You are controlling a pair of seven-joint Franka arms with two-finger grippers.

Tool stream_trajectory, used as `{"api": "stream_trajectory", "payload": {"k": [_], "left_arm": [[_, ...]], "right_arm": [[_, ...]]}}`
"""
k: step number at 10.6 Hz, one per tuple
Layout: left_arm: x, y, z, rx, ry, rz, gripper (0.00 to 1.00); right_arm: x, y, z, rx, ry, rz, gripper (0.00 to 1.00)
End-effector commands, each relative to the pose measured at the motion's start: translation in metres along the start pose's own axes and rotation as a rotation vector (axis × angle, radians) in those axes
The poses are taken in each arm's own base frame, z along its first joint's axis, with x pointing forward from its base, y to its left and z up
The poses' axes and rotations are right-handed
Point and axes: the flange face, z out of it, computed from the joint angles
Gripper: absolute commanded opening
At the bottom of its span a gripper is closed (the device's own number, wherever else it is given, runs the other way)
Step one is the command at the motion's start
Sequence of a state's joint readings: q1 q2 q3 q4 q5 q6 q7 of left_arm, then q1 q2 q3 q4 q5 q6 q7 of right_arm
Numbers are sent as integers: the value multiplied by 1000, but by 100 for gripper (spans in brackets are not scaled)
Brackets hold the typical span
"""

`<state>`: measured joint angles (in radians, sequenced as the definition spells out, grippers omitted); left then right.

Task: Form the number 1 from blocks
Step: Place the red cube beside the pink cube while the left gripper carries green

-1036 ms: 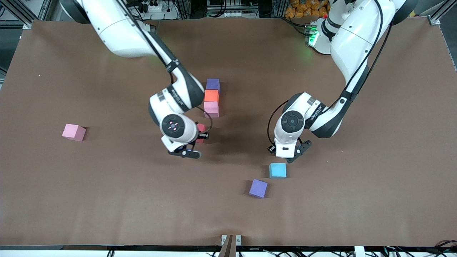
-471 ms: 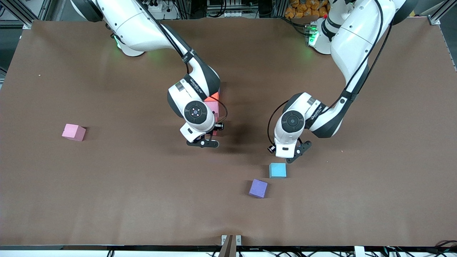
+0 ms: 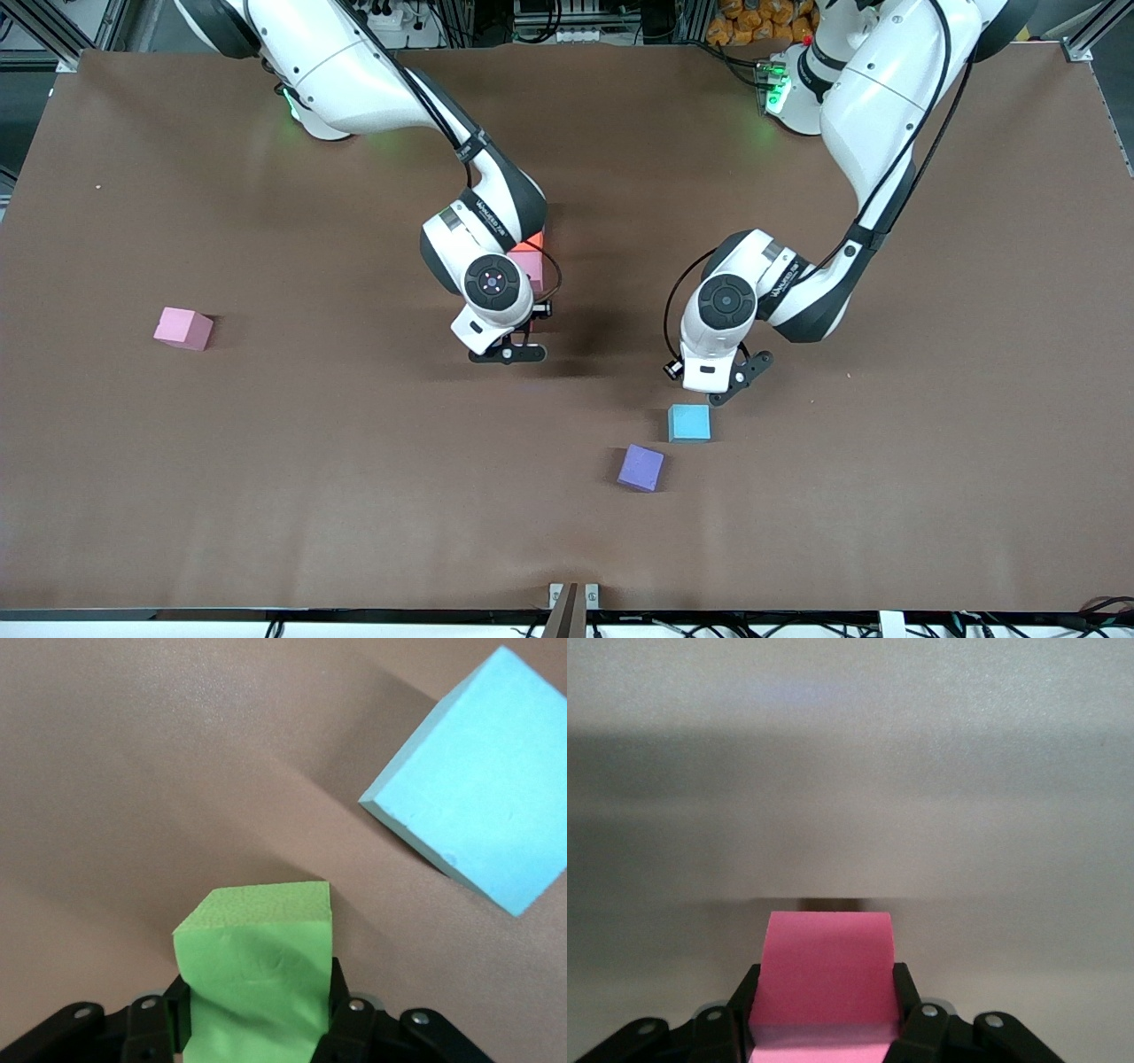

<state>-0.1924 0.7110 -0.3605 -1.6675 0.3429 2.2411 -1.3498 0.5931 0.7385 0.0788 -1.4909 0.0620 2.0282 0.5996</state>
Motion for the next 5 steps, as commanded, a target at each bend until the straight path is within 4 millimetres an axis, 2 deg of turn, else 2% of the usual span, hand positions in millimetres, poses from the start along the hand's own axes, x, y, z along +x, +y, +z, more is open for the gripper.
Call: {"api": "stream_trajectory", "payload": {"k": [1,3,5], "left_arm": [[2,-5,-3,4,23,36,0],[-1,-7,-16,-2,37,46,0],[-18,-19,-26,14,47,105,0]], "right_arm": [[-2,-1,3,-6,6,-25,0],[-1,-1,5,-7,4,-26,0],[-4,-6,8,-5,4,-33,0]]}}
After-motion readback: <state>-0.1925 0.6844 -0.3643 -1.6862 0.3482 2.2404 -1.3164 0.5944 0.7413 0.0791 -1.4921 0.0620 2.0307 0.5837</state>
